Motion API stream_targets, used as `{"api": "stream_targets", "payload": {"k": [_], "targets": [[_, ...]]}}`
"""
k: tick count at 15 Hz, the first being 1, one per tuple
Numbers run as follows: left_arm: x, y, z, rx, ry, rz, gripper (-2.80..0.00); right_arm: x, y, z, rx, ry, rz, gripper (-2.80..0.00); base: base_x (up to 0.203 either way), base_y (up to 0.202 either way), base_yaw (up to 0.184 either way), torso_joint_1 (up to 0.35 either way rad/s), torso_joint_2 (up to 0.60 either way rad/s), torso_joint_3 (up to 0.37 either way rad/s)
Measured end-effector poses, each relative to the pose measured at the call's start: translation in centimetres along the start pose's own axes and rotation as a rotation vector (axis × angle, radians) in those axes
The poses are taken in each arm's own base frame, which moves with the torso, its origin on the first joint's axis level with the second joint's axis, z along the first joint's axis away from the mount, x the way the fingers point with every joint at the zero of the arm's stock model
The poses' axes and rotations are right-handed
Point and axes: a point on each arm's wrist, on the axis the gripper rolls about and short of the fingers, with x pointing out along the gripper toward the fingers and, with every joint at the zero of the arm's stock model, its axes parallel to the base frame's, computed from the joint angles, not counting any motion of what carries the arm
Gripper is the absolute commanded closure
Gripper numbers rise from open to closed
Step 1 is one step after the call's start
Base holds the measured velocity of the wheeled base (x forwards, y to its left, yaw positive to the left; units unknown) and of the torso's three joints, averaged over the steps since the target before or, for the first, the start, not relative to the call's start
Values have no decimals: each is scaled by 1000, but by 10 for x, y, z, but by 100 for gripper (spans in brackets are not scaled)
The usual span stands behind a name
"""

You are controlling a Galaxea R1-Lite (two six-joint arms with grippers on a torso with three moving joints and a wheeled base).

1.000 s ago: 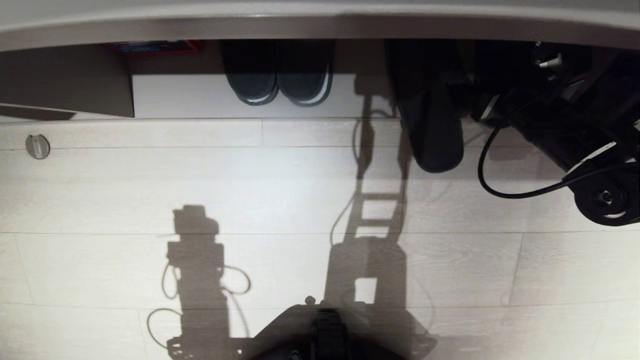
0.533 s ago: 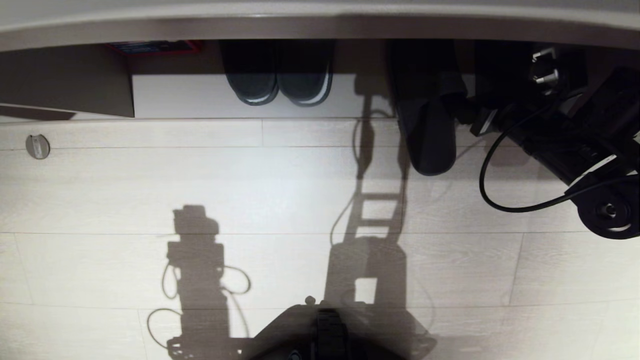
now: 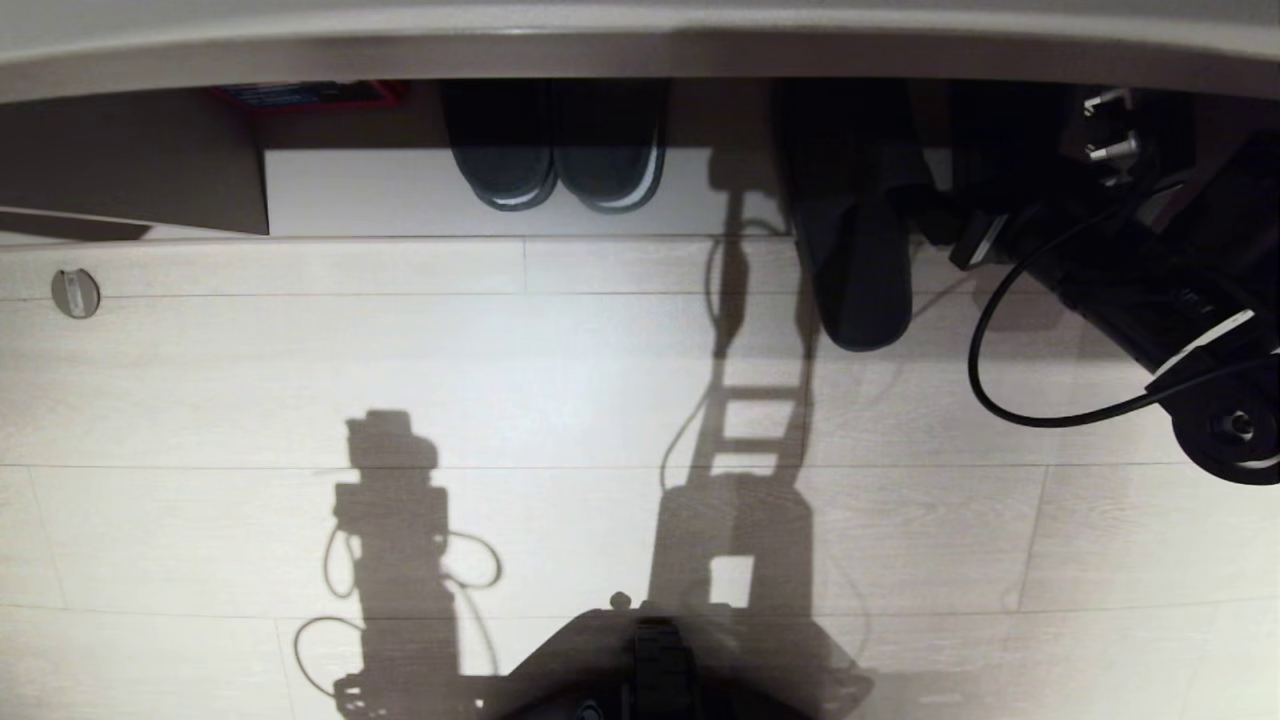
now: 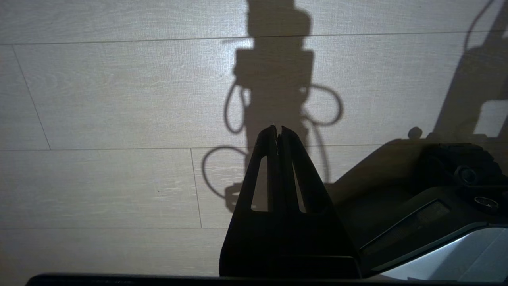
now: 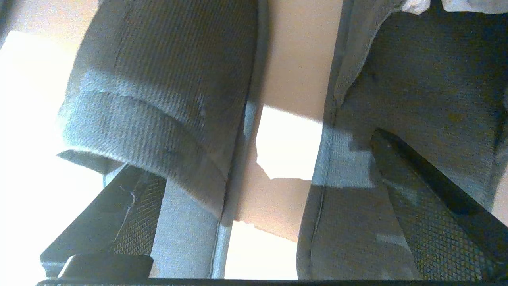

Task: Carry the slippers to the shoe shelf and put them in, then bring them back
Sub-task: Place the slippers into the shoe cabinet

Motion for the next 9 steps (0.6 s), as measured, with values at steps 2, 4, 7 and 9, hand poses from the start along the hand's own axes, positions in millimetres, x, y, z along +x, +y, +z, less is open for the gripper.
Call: {"api": "stream_targets", "payload": {"k": [2,4,7,9], "targets": [[0,0,0,0,0,0,0,-5,1,0,0,7,2,-280,0,0,0,0,0,0],[0,0,0,0,0,0,0,-10,3,0,-11,14,5,-280,0,0,0,0,0,0],[0,0,0,0,0,0,0,-24,10,0,-5,38,28,-280,0,0,0,0,0,0],[0,0,0,2,0,1,0,-30,16,-1,2,49,51,-280,0,0,0,0,0,0]]}}
